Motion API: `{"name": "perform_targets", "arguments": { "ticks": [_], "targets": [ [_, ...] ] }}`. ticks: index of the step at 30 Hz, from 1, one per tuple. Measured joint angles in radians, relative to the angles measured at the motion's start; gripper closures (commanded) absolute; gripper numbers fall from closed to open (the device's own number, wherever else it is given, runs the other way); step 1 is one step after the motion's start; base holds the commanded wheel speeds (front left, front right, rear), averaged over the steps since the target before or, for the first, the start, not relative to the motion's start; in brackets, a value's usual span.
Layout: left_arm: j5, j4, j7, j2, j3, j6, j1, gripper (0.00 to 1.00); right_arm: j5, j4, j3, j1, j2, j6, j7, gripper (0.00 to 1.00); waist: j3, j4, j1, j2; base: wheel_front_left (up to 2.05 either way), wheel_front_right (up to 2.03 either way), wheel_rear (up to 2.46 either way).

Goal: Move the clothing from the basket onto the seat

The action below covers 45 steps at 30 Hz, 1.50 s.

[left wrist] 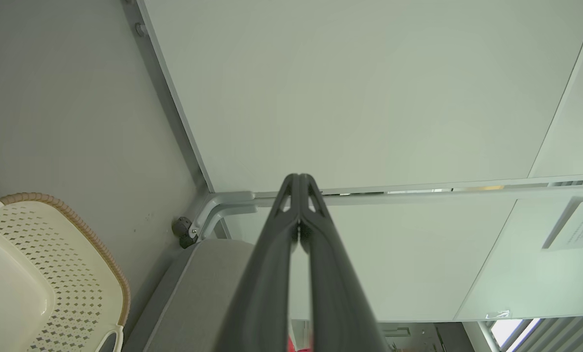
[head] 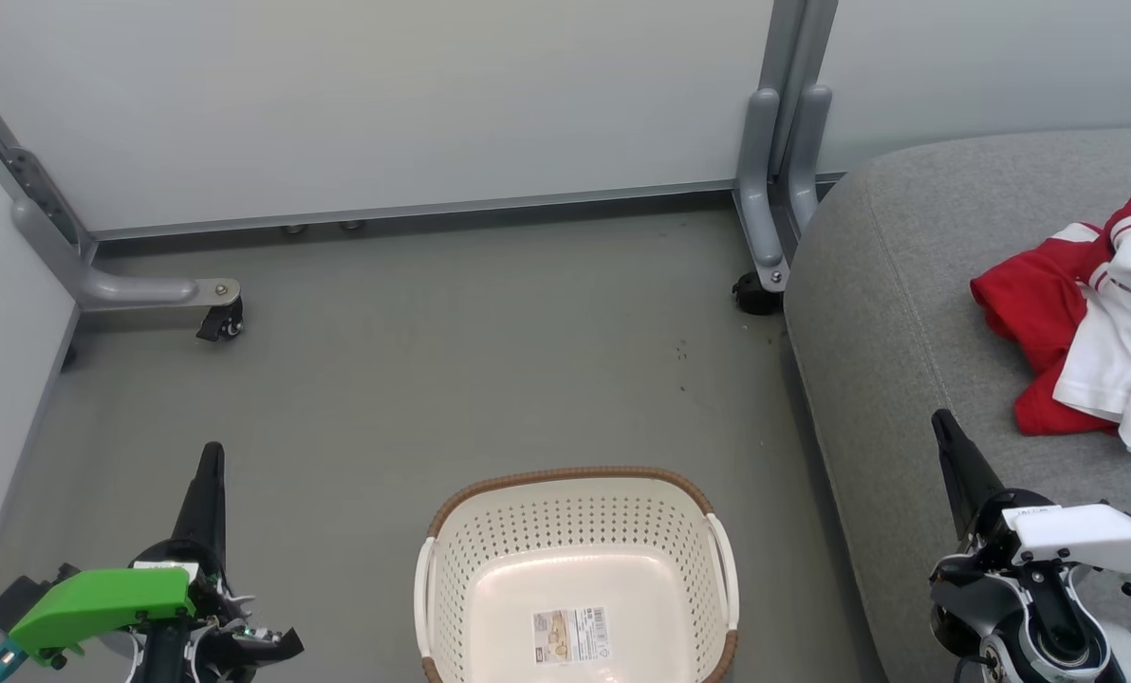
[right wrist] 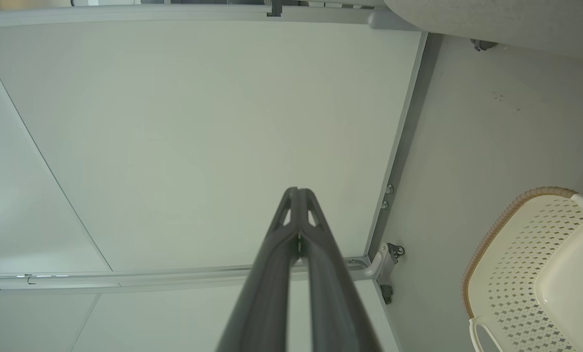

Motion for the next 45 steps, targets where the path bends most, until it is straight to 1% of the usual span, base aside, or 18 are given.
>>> {"name": "perform_targets", "arguments": {
  "ticks": [7, 45],
  "targets": [
    [-0.047, 0.001, 0.01, -0.001, 0.006, -0.003, -0.008, 1.0, 0.045, 0.01, -0.005, -0.011, 0.001, 0.0, 0.006, 1.0, -0.001, 0.002, 0.0, 0.0, 0.0, 0.0, 0.0],
    [-0.047, 0.001, 0.01, -0.002, 0.006, -0.004, -0.01, 1.0, 0.038, 0.012, -0.019, -0.015, 0.009, 0.0, 0.019, 1.0, -0.001, 0.002, 0.0, 0.0, 0.0, 0.0, 0.0]
  ]
}}
